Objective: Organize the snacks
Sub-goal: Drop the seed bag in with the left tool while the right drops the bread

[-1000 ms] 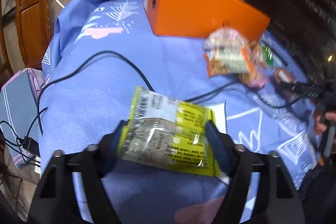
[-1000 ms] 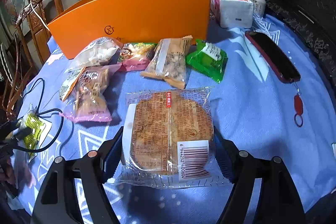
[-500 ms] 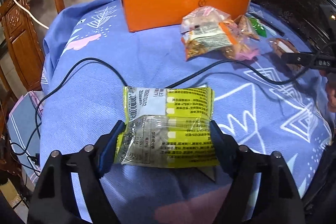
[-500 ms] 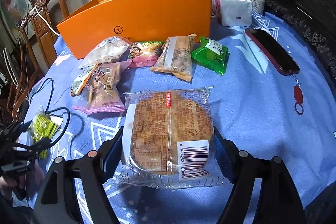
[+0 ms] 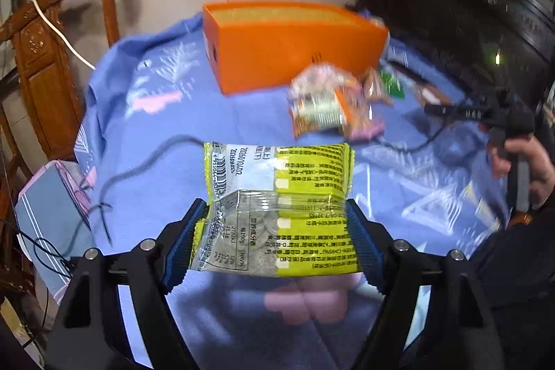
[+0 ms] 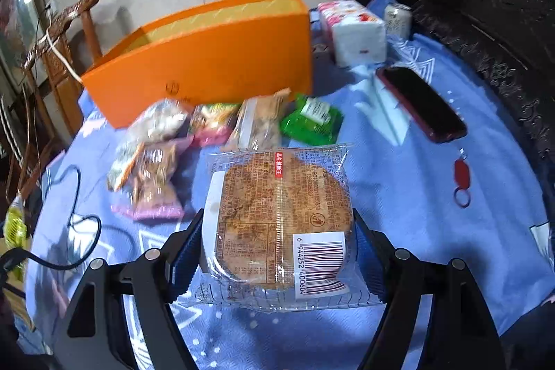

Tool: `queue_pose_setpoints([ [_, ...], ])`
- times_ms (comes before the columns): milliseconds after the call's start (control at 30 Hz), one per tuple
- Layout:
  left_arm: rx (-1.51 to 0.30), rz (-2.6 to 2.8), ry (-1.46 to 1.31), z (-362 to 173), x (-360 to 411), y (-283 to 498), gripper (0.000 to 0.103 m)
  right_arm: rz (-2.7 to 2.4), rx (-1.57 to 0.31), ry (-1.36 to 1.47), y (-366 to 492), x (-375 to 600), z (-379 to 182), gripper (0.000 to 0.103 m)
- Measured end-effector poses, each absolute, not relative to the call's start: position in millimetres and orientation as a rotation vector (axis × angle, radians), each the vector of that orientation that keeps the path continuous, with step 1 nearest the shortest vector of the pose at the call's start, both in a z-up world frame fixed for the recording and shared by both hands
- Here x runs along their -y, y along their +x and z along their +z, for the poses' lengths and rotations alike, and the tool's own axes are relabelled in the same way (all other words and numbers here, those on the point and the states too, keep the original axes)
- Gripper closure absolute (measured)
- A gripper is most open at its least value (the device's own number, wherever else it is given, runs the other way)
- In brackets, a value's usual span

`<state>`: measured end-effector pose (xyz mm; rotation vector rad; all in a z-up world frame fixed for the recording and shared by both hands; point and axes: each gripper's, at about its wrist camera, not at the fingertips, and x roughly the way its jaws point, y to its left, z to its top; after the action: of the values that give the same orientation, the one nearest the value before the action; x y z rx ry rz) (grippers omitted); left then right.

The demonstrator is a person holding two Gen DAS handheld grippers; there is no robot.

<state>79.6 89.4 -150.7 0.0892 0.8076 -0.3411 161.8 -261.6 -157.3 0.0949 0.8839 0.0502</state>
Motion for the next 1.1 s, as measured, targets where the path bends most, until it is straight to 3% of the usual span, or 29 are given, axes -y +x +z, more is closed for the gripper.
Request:
queue_pose_setpoints([
  [333,-0.631,-0.321,0.011,-64,-69,169,0.026,0.128,-0.677,0.1,190,248,-70,0.025],
  [600,-0.539,-0.299,0.044,-1,-18,278,0.025,0.175,-0.533,0.039,272,224,-4,0.025],
  [800,-0.535,-0.282,0.065,9,11,337,0.025,0.179,-0.506,0.015,326,212,8,0.025],
  [867,-0.535,-0.265,0.074,3,14,349,0.016,0.182,-0.508,0.013,341,209,6,0.024],
  [900,-0.541,-0.232,0.083,-2,16,359,0.007,0.183,-0.515,0.006,348,207,3,0.023],
  [967,-0.564,-0.135,0.097,-9,17,368,0.004,0.152,-0.527,-0.004,353,209,0,0.003],
  [1100,-0.566,-0.166,0.004,-15,2,349,0.004,0.14,-0.513,0.013,331,221,-6,0.003],
])
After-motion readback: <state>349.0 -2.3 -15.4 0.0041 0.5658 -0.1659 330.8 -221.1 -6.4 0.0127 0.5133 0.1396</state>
